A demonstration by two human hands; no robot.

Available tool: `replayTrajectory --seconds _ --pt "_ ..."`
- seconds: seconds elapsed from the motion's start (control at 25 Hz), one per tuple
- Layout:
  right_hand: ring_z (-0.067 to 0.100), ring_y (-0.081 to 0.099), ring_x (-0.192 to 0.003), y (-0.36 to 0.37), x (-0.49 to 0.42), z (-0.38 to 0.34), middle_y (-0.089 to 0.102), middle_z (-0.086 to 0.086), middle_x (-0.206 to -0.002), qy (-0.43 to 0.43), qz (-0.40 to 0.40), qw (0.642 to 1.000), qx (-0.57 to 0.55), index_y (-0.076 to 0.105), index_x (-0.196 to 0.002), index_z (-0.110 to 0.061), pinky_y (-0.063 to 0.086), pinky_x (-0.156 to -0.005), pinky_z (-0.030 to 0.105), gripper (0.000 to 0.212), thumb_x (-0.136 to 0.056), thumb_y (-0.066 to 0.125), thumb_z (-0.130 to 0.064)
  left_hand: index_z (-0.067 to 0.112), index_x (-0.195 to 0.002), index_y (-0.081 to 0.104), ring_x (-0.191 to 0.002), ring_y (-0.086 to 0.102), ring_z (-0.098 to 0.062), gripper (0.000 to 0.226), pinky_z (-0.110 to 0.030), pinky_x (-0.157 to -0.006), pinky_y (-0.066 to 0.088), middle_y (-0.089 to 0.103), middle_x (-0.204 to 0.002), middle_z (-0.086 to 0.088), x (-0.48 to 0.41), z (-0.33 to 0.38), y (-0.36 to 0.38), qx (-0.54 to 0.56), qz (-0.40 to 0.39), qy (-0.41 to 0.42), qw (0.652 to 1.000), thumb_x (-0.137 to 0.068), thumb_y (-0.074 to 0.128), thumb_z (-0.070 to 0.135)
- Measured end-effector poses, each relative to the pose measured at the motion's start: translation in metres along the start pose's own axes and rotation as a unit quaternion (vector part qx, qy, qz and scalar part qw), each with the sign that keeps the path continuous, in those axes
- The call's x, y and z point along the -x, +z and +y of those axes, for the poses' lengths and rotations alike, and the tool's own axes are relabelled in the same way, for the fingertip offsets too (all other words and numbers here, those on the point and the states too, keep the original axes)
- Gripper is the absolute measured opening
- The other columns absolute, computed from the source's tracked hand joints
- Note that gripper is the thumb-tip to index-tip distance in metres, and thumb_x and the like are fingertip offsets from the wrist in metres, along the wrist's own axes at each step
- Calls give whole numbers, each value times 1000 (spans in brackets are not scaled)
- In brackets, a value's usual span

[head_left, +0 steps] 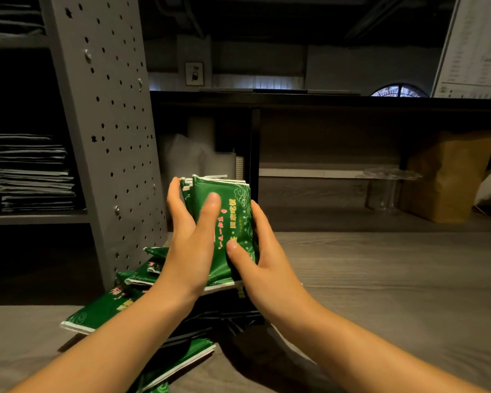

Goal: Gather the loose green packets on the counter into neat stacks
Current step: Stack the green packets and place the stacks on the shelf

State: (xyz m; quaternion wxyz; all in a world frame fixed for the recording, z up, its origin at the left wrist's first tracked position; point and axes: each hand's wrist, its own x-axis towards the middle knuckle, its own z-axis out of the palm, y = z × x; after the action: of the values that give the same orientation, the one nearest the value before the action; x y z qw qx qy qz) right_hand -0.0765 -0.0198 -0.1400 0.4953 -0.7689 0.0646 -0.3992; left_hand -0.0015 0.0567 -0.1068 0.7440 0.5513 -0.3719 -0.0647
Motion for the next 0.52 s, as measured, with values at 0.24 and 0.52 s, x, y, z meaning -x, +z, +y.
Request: replayTrajectory --seconds 0.24,0.52 --pt "4 39 -133 -18 -9 -6 40 -7 -146 34 -67 993 -92 28 -147 -24 33 -112 27 50 -100 40 -14 33 -147 4 -118 50 -7 88 -6 -75 47 35 -145 7 -10 -2 -9 -65 0 21 998 -86 65 17" --pt "16 43 -129 -51 -20 22 51 3 -136 72 -108 959 252 45 -136 -15 30 -106 21 38 -98 43 -15 30 -143 16 -104 54 -5 72 -33 -90 48 44 -114 20 -21 6 -19 -44 60 40 996 -89 61 16"
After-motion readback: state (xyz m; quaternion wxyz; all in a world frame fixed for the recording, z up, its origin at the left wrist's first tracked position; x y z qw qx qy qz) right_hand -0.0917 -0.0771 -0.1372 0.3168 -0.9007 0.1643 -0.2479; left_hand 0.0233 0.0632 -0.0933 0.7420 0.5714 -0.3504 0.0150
